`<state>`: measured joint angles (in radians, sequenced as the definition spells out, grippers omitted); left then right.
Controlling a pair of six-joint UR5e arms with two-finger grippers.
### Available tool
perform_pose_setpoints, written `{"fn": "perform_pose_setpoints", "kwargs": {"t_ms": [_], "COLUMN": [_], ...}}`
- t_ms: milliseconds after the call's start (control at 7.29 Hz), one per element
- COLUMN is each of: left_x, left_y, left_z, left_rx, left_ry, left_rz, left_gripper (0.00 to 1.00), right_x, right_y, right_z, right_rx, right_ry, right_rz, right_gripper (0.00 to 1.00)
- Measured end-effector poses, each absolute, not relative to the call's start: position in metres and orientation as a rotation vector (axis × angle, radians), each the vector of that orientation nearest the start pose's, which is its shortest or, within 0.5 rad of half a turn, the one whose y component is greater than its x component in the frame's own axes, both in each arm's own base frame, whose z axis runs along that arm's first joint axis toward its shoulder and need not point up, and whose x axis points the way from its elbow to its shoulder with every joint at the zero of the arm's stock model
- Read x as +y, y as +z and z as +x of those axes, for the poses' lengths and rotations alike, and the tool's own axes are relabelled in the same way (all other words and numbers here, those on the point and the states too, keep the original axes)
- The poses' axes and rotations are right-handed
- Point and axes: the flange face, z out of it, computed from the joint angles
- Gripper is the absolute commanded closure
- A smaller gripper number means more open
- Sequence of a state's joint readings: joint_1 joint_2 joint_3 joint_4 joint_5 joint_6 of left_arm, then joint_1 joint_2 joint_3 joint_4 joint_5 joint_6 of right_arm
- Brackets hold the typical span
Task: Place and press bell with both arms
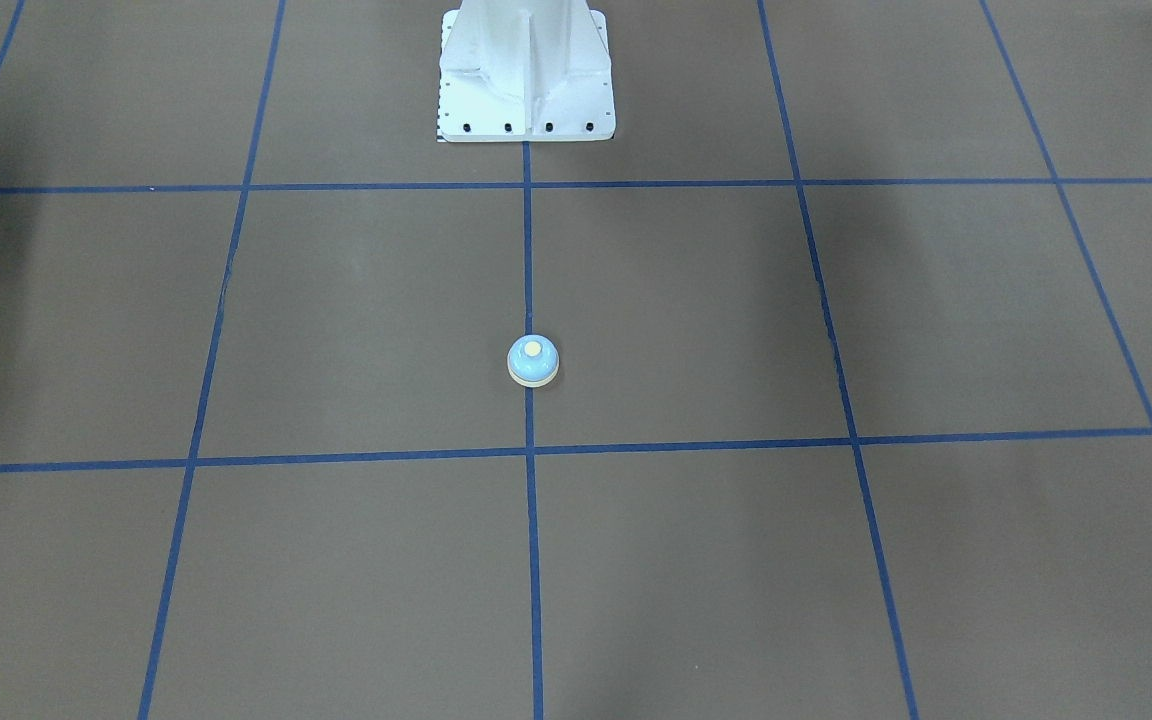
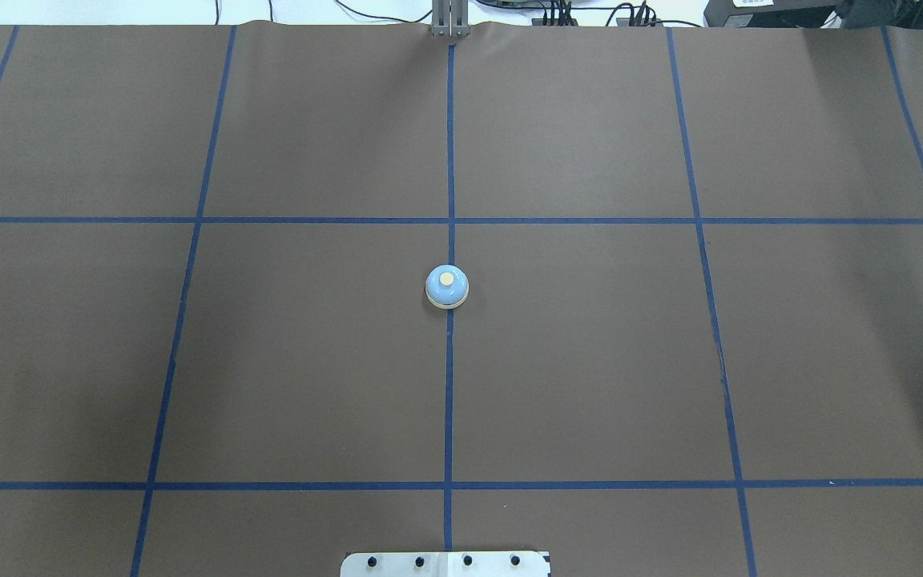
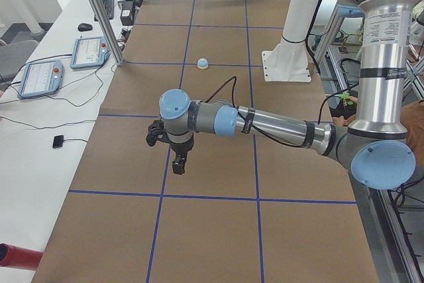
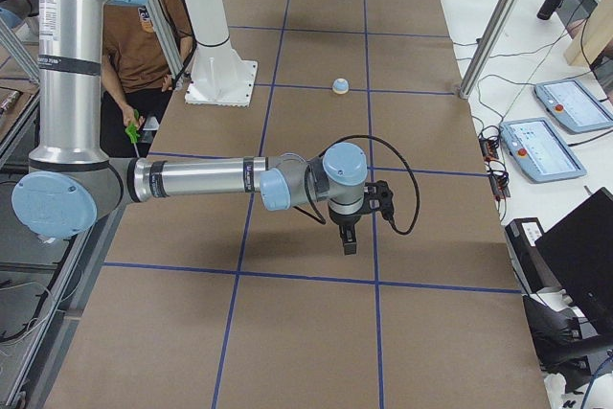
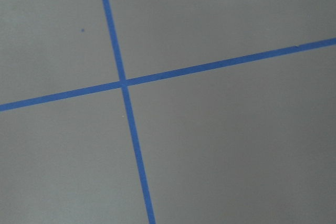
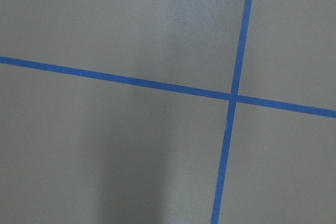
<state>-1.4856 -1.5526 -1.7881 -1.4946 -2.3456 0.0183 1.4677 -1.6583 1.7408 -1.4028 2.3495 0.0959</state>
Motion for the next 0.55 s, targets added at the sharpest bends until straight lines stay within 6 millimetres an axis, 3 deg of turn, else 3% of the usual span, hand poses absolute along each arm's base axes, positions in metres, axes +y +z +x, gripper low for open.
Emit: {"fn": "perform_pose_setpoints", "kwargs": {"t_ms": [549], "left_x": [-0.485], "left_y": [0.568], "left_z": [-0.0237], "left_rx": [0.819], "left_ry": [0.135], "left_rz": [0.083], "left_gripper": [0.0], "right_x": [-0.4733], "right_y": [0.5978], "right_z": [0.0141], "right_rx": [-0.803], "right_ry": [-0.106], "right_rz": [0.16], "right_gripper": [0.0]}}
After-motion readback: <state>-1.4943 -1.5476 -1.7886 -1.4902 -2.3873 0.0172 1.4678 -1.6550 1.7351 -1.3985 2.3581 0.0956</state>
